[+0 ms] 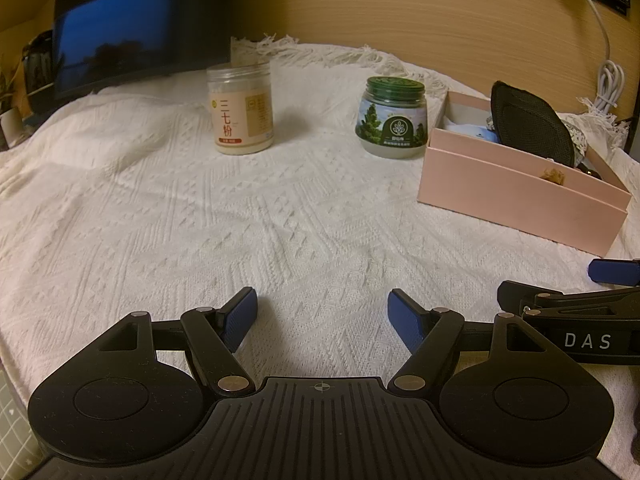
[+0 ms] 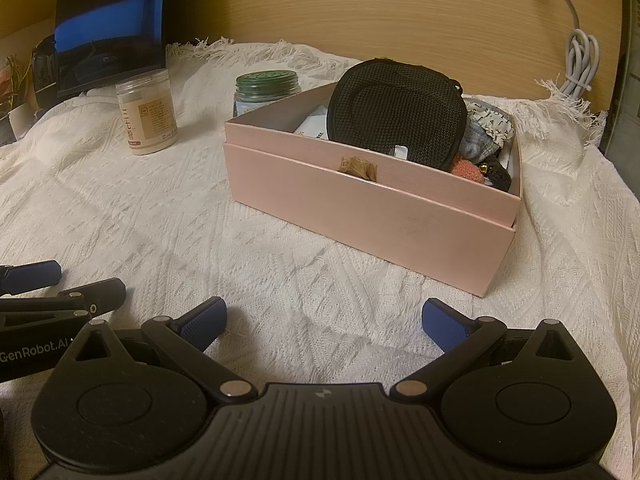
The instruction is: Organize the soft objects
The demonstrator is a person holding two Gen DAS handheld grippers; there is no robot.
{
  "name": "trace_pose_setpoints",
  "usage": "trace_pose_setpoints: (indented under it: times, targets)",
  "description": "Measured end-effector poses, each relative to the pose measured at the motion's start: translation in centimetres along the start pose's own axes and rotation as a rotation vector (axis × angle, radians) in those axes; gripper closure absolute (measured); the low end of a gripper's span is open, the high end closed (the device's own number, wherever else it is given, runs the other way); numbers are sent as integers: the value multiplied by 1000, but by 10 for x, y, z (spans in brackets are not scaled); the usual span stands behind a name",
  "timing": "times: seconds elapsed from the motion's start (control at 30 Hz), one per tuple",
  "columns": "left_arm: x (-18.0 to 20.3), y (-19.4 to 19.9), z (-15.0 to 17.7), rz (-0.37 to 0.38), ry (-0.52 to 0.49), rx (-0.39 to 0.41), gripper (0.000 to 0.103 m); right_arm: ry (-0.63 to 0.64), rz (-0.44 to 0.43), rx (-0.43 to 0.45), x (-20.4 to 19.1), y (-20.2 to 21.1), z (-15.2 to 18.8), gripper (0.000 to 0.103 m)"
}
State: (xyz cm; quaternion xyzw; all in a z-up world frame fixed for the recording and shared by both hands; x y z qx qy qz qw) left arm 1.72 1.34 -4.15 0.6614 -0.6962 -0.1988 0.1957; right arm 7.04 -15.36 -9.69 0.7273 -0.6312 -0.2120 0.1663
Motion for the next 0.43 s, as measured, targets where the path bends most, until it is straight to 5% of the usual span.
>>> trace_pose_setpoints:
  times: [0.43]
  targets:
    - [2,1,0,-3,5,0,25,0,0,0,0,0,0,0]
Point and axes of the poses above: each gripper's, at about its wrist camera, not at the fingertips, and y roughly against the way its jaws point, x to its right, z to its underside, the point moved 7 cm from there along -y, roughly the way its jaws point, and after that the axes turned 4 degrees about x, right-handed, at the moved point
